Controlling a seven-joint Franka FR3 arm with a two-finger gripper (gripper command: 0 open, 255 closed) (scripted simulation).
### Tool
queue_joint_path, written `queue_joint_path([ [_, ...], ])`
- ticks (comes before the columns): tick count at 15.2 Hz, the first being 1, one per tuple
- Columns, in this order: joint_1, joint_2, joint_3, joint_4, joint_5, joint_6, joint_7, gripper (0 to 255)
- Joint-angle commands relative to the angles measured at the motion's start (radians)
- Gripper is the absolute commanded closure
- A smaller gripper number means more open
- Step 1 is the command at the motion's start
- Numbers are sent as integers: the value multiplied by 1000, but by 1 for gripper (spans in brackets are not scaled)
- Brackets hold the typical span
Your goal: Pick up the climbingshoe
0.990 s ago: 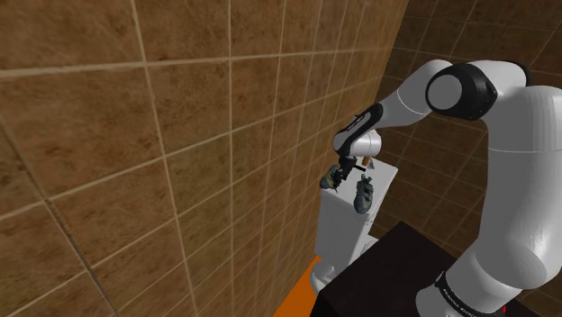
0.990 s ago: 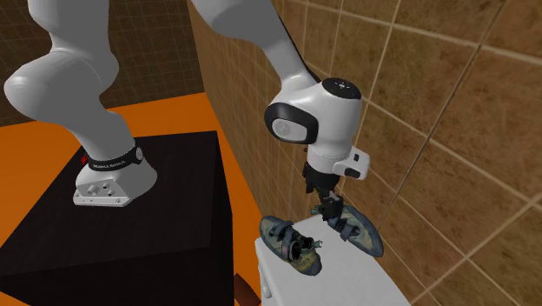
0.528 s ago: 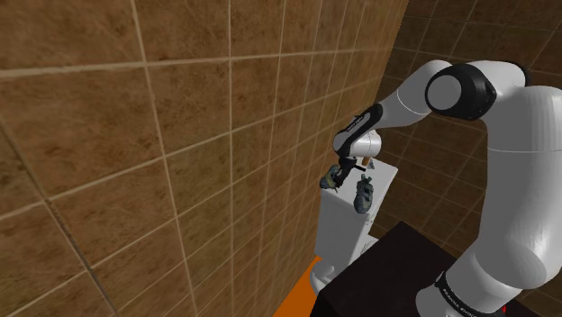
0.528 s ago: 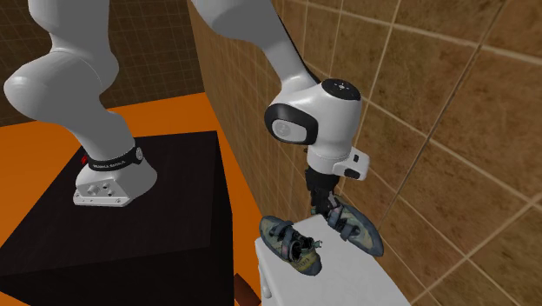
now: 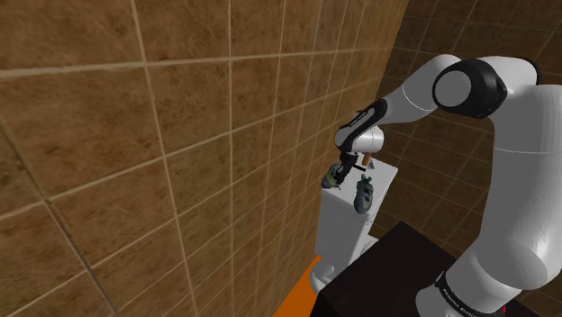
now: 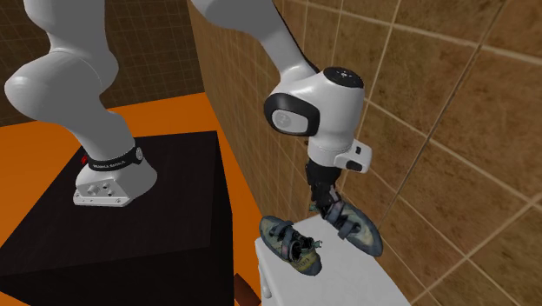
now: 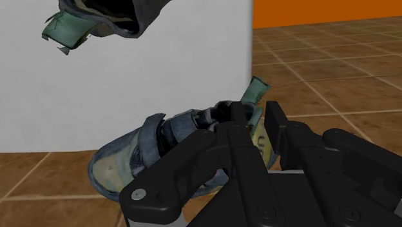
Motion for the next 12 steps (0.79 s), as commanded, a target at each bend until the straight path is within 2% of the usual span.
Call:
queue_joint_path([
  [1, 4, -21, -7, 1, -10, -18, 6, 255],
  [12, 26, -121, -38, 1, -62, -115, 44, 255],
])
